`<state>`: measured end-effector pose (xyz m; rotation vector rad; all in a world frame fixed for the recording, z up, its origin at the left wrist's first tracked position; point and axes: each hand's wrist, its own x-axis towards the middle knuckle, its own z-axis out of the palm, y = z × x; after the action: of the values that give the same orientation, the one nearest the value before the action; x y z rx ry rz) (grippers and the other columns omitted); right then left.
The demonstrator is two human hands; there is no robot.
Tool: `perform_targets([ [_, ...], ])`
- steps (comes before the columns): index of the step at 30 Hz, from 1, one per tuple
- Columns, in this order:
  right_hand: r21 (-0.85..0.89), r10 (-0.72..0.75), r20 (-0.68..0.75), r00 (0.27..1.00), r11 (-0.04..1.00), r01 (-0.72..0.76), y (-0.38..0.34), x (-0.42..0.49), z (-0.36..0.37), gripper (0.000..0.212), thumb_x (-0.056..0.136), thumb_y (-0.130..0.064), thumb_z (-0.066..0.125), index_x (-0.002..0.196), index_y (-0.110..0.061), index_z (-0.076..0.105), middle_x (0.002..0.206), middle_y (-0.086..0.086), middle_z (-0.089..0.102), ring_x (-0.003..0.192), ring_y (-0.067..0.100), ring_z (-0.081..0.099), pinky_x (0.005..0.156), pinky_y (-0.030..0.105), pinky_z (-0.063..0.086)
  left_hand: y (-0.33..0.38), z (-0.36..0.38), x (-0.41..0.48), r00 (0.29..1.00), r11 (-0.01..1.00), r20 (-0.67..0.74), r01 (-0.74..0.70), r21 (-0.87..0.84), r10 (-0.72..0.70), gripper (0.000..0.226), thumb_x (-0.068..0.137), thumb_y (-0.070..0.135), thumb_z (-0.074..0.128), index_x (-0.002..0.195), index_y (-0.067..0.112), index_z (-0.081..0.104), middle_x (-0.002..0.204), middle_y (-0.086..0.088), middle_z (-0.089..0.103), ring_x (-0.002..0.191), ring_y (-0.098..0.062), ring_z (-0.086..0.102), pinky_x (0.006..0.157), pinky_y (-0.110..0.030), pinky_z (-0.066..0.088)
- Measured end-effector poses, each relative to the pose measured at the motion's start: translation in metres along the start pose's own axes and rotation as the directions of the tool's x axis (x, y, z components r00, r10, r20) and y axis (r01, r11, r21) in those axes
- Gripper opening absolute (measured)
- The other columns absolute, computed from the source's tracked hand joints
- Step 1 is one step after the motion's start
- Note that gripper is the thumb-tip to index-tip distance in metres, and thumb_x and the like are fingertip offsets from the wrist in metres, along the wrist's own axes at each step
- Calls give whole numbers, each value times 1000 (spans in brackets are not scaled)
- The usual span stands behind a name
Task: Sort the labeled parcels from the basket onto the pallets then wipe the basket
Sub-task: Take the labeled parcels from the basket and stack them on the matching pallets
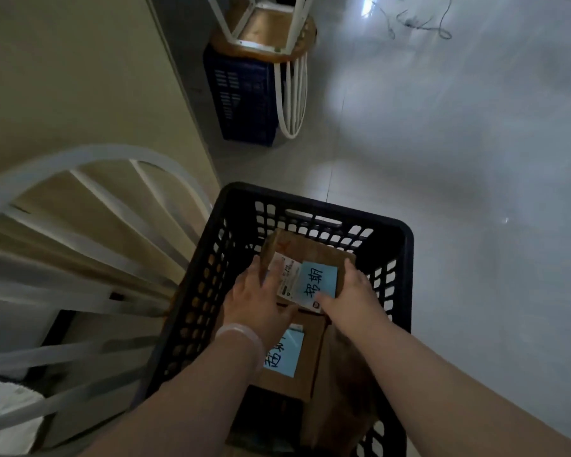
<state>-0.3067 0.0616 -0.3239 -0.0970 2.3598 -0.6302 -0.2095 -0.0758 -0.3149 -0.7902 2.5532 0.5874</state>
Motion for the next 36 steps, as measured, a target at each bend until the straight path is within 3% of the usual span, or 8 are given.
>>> perform_targets([
  [6,198,220,71,973,953,-230,11,49,11,106,86,-33,74,155,-32,-7,140,10,48,104,23,58,71,26,50,2,18,37,987,995,128,98,-10,-96,87,93,59,48,149,47,-18,162,-8,-18,147,-37,8,115,-50,24],
  [9,290,242,119,963,919,-267,19,60,21,108,86,-31,74,156,-30,-8,137,6,55,93,19,61,73,27,48,-1,26,45,976,992,182,120,26,-123,87,93,58,47,147,49,-21,162,-9,-11,143,-40,21,111,-47,30],
  [12,346,222,125,967,904,-252,20,61,24,96,87,-26,74,156,-28,6,132,3,58,71,6,53,63,23,49,-3,30,45,985,990,115,134,-46,-128,84,92,55,50,149,50,-13,161,-7,1,139,-38,26,111,-46,33],
  [16,389,200,77,977,896,-214,14,45,13,86,91,-22,69,155,-26,12,120,3,60,66,3,52,50,19,44,0,20,29,990,951,18,142,-274,-143,83,91,48,59,149,54,0,159,-1,1,142,-33,15,114,-46,27],
  [22,437,127,-4,992,892,-113,-4,-17,-9,88,92,-27,66,156,-29,6,131,3,56,80,9,59,54,23,48,2,-23,-18,967,907,-217,31,-419,-134,76,89,34,68,148,51,23,157,-1,10,142,-27,15,114,-42,27],
  [27,476,64,-66,996,879,-25,-16,-84,-36,93,93,-33,65,152,-45,-6,149,4,39,78,8,53,64,34,57,-15,-69,-63,971,919,-239,-109,-379,17,71,90,31,67,147,50,28,156,0,16,142,-28,17,117,-41,27],
  [32,281,-85,-153,985,952,125,-31,-143,-54,61,92,-45,61,142,-42,27,134,4,45,101,15,52,81,34,51,-32,-117,-105,962,905,-224,-229,-359,154,76,87,28,71,142,59,29,153,5,18,142,-27,20,117,-38,28],
  [36,229,-119,-180,976,960,159,-46,-180,-58,43,87,-48,63,124,-36,44,122,1,53,98,17,60,81,40,57,-53,-144,-131,935,910,-245,-319,-264,257,80,85,24,73,140,60,26,149,0,23,139,-28,26,115,-42,32],
])
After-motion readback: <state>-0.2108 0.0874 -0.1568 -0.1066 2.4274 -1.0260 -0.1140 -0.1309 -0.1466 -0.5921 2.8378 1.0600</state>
